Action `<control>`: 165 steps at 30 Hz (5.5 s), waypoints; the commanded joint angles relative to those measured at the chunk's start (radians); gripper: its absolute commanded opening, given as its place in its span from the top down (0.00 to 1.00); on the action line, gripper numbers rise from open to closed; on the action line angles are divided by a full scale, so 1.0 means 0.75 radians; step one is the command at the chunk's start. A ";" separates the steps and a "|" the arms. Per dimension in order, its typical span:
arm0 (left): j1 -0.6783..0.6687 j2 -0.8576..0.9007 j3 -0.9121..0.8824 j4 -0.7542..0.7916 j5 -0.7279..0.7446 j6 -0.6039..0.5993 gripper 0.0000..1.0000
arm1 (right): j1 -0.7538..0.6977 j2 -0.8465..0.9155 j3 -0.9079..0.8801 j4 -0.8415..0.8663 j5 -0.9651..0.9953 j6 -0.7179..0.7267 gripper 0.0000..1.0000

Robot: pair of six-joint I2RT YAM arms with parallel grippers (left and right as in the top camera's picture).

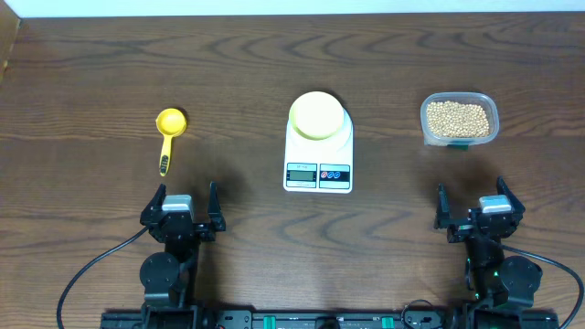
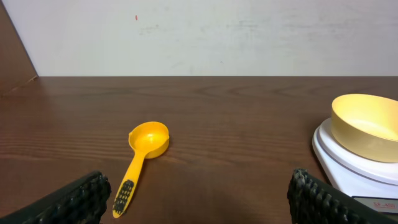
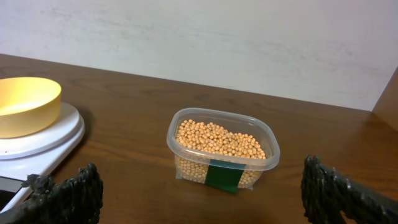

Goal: Scoop item into bowl and weigh 50g on scale

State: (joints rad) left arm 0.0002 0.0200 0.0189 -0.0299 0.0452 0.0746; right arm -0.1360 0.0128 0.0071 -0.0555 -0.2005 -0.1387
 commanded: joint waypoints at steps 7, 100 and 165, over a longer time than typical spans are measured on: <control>0.008 0.005 -0.020 -0.057 -0.051 -0.012 0.07 | 0.009 -0.001 -0.002 -0.007 0.010 0.014 0.01; 0.008 1.123 0.809 -0.078 -0.041 -0.022 0.06 | 0.009 -0.001 -0.002 -0.006 0.010 0.015 0.01; 0.389 2.883 2.167 -0.811 0.237 0.329 0.47 | 0.009 -0.001 -0.002 -0.006 0.010 0.014 0.01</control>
State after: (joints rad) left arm 0.2909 2.1670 1.6279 -0.6434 0.2314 0.2977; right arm -0.1360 0.0128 0.0071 -0.0555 -0.2005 -0.1387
